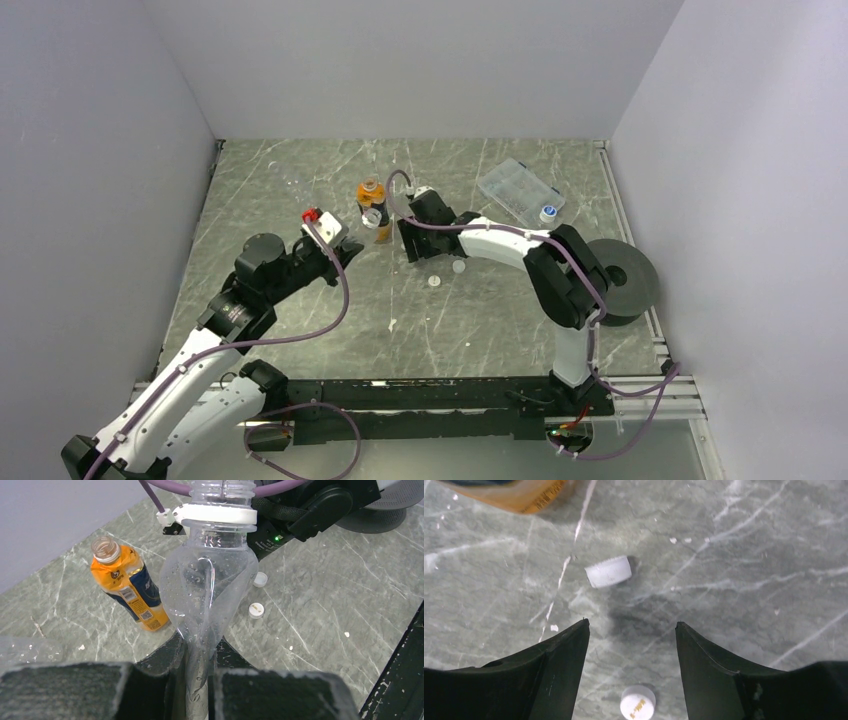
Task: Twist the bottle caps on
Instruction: Pick up the bottle cap from the center of the board.
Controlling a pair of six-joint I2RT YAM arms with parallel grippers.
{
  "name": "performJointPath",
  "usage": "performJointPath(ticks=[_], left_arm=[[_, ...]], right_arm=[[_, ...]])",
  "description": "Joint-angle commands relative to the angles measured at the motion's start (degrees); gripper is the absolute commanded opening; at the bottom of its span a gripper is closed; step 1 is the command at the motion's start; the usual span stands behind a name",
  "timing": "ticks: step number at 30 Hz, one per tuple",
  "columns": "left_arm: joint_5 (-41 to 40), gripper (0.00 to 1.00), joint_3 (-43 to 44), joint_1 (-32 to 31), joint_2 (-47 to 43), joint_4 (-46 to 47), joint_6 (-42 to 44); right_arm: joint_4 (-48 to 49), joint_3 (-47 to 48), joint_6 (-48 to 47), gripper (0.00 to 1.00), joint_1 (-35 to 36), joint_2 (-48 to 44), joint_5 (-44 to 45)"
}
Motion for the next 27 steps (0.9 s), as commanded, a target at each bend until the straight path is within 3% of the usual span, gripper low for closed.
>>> performJointPath(ticks=[1, 27], left_arm=[[-1.1, 0.0, -0.2, 0.4, -0.7, 2.2, 0.8], [-0.1, 0.0, -0.1, 0.9, 0.5, 2.5, 0.0]], right_arm=[[7.3, 1.4, -3.0, 0.65, 0.4, 1.6, -1.1], [15.3, 1.3, -5.1, 0.51, 1.0, 8.2, -1.7]])
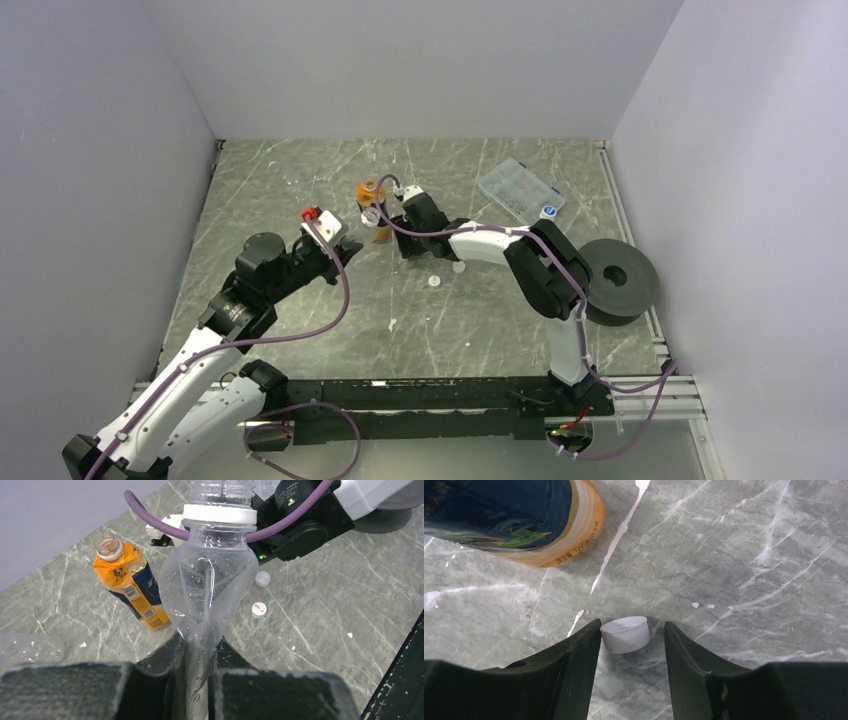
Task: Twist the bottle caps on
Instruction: Pick up the bottle cap from the center of the board, then place the bottle cap at the center of the board.
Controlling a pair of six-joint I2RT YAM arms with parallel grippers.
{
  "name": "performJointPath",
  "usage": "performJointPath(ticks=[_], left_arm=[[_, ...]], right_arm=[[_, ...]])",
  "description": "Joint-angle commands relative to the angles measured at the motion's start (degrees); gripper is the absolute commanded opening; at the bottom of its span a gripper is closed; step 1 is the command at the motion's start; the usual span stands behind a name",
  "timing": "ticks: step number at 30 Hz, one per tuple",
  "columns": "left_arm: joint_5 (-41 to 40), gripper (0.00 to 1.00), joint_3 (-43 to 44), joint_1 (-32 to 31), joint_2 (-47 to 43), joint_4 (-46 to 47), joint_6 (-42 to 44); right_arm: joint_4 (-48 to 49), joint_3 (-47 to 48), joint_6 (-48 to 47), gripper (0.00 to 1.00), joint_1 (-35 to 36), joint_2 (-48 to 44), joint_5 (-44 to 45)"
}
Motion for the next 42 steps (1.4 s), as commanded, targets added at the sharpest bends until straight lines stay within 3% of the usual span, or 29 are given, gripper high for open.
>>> performJointPath(ticks=[1, 9, 18, 23, 29, 42], left_arm=[[0.1, 0.0, 0.0, 0.3, 0.2, 2.4, 0.1], [0.2, 0.0, -0.3, 0.4, 0.3, 2.7, -0.2], [0.7, 0.0, -0.7, 0.4, 0.0, 2.7, -0.7], [1.0, 0.0, -0.7, 0.5, -0.2, 2.7, -0.8], [1.7, 0.0, -0.5, 0.6, -0.3, 2.6, -0.9], [3.2, 0.0, -0.5, 1.3, -0.2, 2.8, -1.0]], right_arm=[[0.9, 1.1, -0.3, 0.5, 0.3, 1.5, -0.3], [-2.4, 1.5, 0.5, 0.34, 0.4, -0.4, 0.1], [-25.5, 7.8, 6.5, 0.22, 0.6, -6.7, 0.7], [-41.2, 8.3, 10.2, 0.22, 1.0, -12.9, -5.3], [-53.5, 2.2, 12.5, 0.22, 5.1, -17.0, -8.7], [-55.0, -4.0, 12.0, 0.24, 6.3, -15.1, -12.1]])
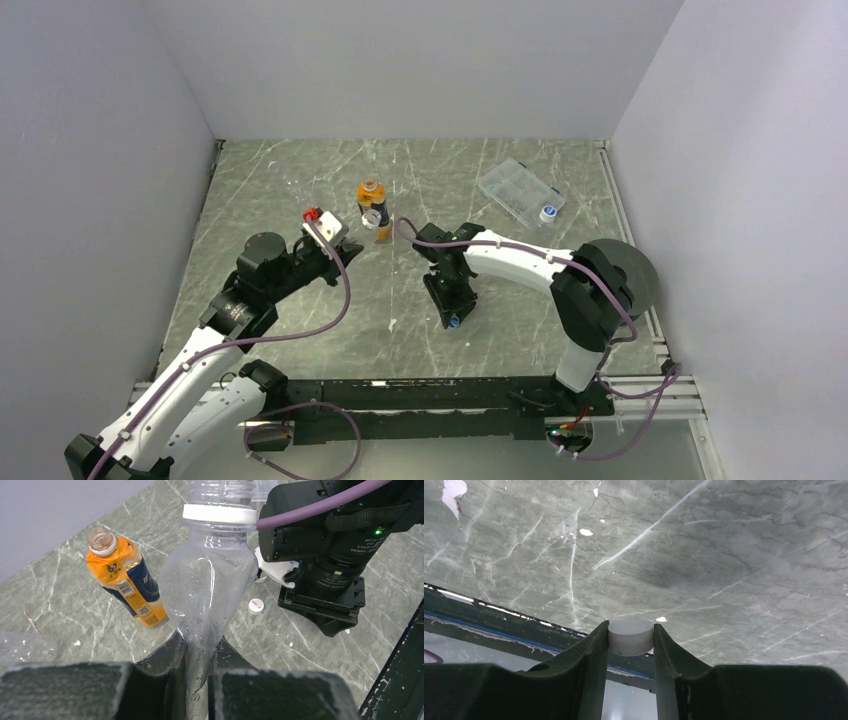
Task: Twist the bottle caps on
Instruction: Place the bottle cap at the center of the board.
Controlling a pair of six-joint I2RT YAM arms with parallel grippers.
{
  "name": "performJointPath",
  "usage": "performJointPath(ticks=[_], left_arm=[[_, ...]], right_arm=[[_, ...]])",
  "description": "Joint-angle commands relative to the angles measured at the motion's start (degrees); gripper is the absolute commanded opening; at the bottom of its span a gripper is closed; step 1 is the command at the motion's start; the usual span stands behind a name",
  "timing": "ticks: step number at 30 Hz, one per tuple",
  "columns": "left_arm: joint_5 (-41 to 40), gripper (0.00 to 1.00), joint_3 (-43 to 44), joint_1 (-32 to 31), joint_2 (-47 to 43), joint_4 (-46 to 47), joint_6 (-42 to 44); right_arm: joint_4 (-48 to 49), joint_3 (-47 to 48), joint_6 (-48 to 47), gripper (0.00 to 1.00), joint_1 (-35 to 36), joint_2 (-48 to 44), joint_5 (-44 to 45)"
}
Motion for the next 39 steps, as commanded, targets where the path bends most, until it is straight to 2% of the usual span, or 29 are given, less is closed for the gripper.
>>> performJointPath(ticks=[1, 9, 12, 20, 24, 27, 32, 39], left_arm=[[1.3, 0.0, 0.3, 0.4, -0.7, 2.5, -0.8], [0.9, 0.0, 0.2, 0.5, -1.1, 2.4, -0.7], [1.1, 0.0, 0.1, 0.5, -0.9, 2.5, -0.8], [1.4, 0.0, 0.1, 0.6, -0.6, 2.6, -1.1], [1.8, 0.0, 0.2, 0.6, -0.3, 2.6, -1.2], [2.0, 0.0, 0.2, 0.6, -0.3, 2.5, -1.2], [2.2, 0.0, 0.4, 0.7, -0.1, 2.4, -1.1], [2.9, 0.0, 0.8, 0.7, 0.7, 2.1, -1.1]], right_arm=[[-0.6, -0.2, -0.3, 0.24, -0.1, 2.0, -1.5], [2.8, -2.4, -0.4, 0.28, -0.1, 5.3, -1.6], [4.0, -2.6, 0.2, 0.35, -0.1, 5.3, -0.9], [6.2, -2.6, 1.8, 0.61, -0.1, 5.1, 2.0], [6.6, -2.6, 3.3, 0.62, -0.1, 3.1, 3.4], [7.2, -4.2, 5.6, 0.57, 0.4, -1.0, 5.4], [8.7, -7.5, 11.4, 0.56, 3.4, -6.4, 9.6], [12.4, -11.0, 16.4, 0.56, 6.2, -8.7, 13.4]])
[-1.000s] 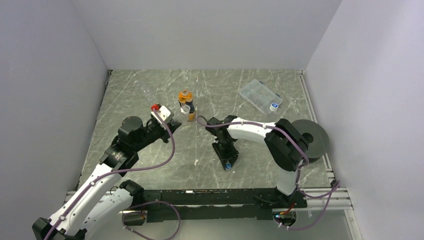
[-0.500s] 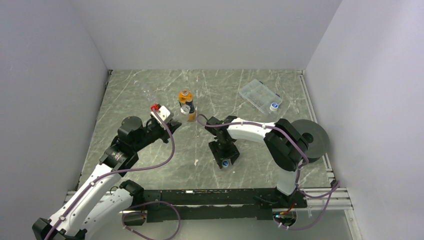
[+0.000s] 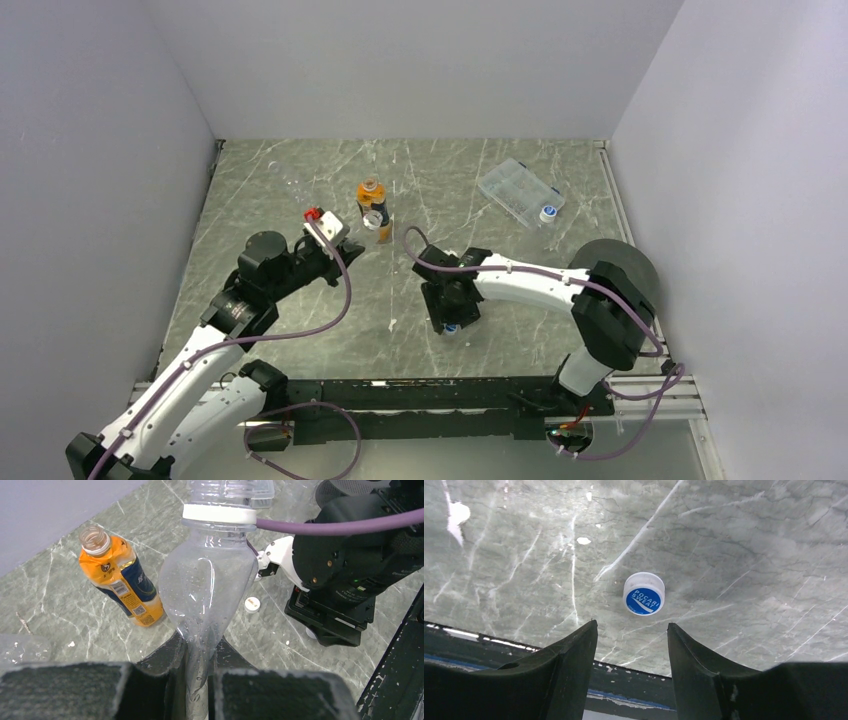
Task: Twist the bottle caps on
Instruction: Place the bottle cap at the center of the board, then screw the bottle cap onto the plastic bottle.
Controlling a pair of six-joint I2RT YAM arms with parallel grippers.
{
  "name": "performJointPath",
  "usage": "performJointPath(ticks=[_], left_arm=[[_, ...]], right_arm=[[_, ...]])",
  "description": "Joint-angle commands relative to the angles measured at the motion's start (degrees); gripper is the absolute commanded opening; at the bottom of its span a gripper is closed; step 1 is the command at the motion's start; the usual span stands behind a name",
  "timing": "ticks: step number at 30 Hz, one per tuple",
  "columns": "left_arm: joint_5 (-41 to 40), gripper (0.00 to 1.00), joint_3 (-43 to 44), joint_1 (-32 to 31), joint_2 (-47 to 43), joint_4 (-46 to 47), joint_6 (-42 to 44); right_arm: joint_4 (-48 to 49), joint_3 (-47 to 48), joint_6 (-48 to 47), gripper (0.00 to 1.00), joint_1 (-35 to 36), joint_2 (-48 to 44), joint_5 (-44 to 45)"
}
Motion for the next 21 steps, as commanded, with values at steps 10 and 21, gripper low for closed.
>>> performJointPath(ticks=[10, 21], left_arm=[[2.0, 0.0, 1.1, 0.3, 1.1, 2.2, -1.1], [2.2, 0.0, 1.3, 0.3, 1.6, 2.4, -1.2]], right_arm=[[9.5, -7.8, 7.2, 0.51, 1.1, -4.0, 7.1], [12.1, -7.7, 6.7, 0.48, 1.3, -2.9, 9.3]])
